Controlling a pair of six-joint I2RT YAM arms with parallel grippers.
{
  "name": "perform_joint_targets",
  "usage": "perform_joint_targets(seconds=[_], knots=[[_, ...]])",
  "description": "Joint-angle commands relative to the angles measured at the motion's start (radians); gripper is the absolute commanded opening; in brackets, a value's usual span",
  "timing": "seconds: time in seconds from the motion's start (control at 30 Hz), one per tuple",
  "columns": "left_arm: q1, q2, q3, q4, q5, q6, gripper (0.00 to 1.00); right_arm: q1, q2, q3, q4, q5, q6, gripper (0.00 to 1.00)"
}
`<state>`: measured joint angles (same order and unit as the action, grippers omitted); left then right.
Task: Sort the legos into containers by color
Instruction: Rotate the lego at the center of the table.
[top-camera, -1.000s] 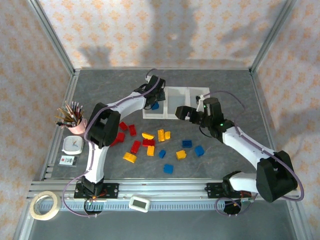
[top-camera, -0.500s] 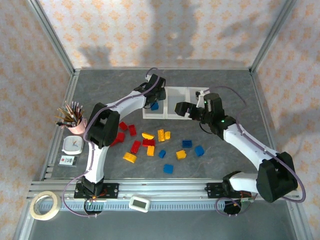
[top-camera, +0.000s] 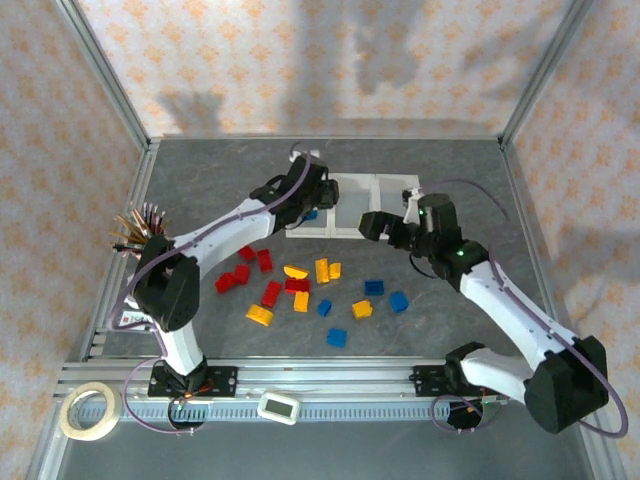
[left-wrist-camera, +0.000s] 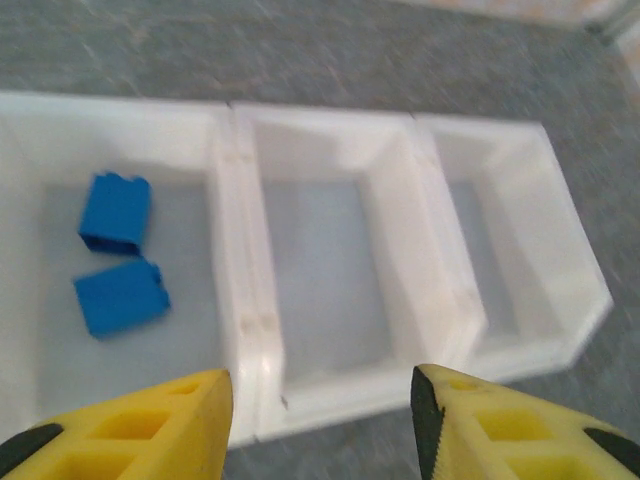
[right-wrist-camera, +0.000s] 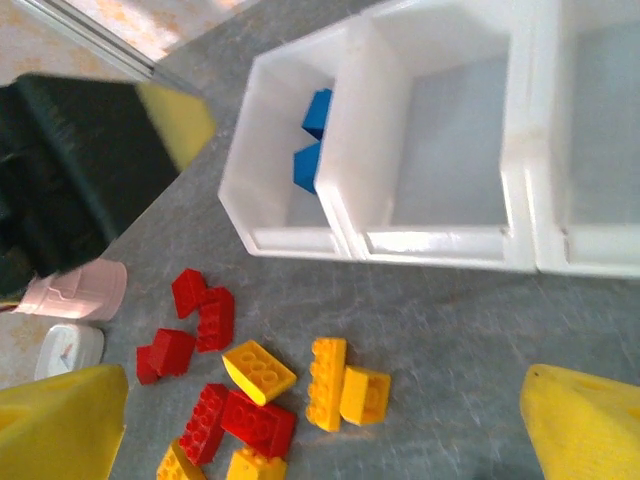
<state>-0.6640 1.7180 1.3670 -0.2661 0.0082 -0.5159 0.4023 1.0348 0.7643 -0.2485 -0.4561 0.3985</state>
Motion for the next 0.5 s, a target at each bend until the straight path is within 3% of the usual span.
perform_joint_targets(seconds=[0.0,0.2,0.47], knots=[[-0.058,-0.045,-0.077,-0.024,-0.007,-0.031,0.53,-0.009,-0.053,-0.047,-0.111,0.064,0.040,1.00],[-0.163,-0.087,-0.191,0.035,-0.004,-0.185,0.56,-0.009,-0.139,-0.112,-0.219,0.139,0.095,1.00],[-0.274,-0.019,-0.193,0.047,-0.012,-0.302,0.64,-0.008,-0.222,-0.158,-0.323,0.192,0.151,1.00]])
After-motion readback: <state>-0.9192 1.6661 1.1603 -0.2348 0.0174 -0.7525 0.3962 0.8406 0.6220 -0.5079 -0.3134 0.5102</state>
